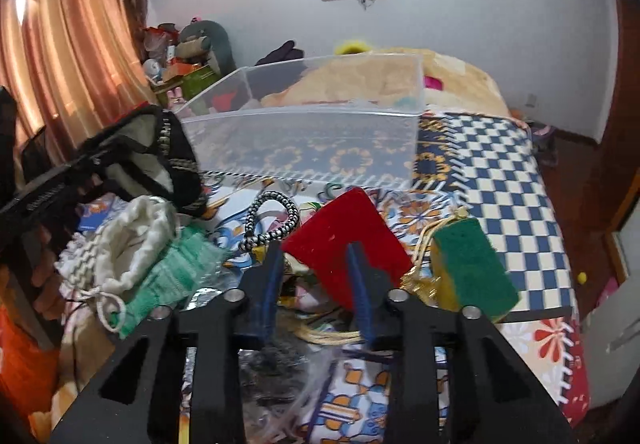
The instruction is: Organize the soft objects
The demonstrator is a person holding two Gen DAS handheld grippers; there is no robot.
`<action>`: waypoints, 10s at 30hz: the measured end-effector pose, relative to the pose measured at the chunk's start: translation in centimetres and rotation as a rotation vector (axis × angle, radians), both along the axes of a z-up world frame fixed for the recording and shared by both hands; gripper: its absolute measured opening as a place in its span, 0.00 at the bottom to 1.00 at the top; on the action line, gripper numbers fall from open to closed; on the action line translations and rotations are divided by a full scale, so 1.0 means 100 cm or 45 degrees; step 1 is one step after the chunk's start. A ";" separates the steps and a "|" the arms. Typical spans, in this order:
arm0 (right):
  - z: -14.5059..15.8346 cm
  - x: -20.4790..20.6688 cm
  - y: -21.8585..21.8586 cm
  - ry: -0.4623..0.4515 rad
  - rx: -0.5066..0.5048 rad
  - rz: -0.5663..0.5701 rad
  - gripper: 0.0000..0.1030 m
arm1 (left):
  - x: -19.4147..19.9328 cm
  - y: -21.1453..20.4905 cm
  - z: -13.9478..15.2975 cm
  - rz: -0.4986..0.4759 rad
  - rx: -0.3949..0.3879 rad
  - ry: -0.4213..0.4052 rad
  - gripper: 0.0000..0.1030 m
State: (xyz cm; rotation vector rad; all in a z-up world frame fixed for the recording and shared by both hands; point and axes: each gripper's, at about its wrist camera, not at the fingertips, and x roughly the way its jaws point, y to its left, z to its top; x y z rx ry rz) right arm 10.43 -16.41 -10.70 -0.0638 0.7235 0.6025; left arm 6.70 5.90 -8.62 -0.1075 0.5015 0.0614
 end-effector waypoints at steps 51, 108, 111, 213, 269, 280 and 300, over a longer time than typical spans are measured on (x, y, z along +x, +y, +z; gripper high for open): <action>0.010 0.007 -0.039 0.048 0.094 -0.109 0.20 | 0.041 -0.021 0.061 -0.062 0.129 -0.079 0.10; 0.058 0.096 0.032 -0.032 -0.134 0.008 0.55 | 0.110 -0.018 0.026 -0.128 0.058 0.198 0.69; 0.069 0.085 0.025 -0.062 -0.102 0.007 0.59 | 0.094 -0.018 0.038 -0.129 0.055 0.144 0.78; 0.084 0.044 0.019 -0.282 0.077 -0.082 0.28 | 0.083 -0.015 0.044 -0.063 0.050 -0.020 0.14; 0.066 0.010 -0.019 -0.244 -0.070 -0.088 0.60 | 0.023 -0.059 0.019 -0.248 0.109 0.056 0.48; 0.019 0.019 -0.045 -0.098 -0.134 -0.200 0.62 | -0.004 -0.061 -0.033 -0.241 0.041 0.222 0.69; -0.012 0.018 -0.060 0.023 -0.076 -0.202 0.31 | -0.014 -0.059 -0.066 -0.267 -0.069 0.308 0.53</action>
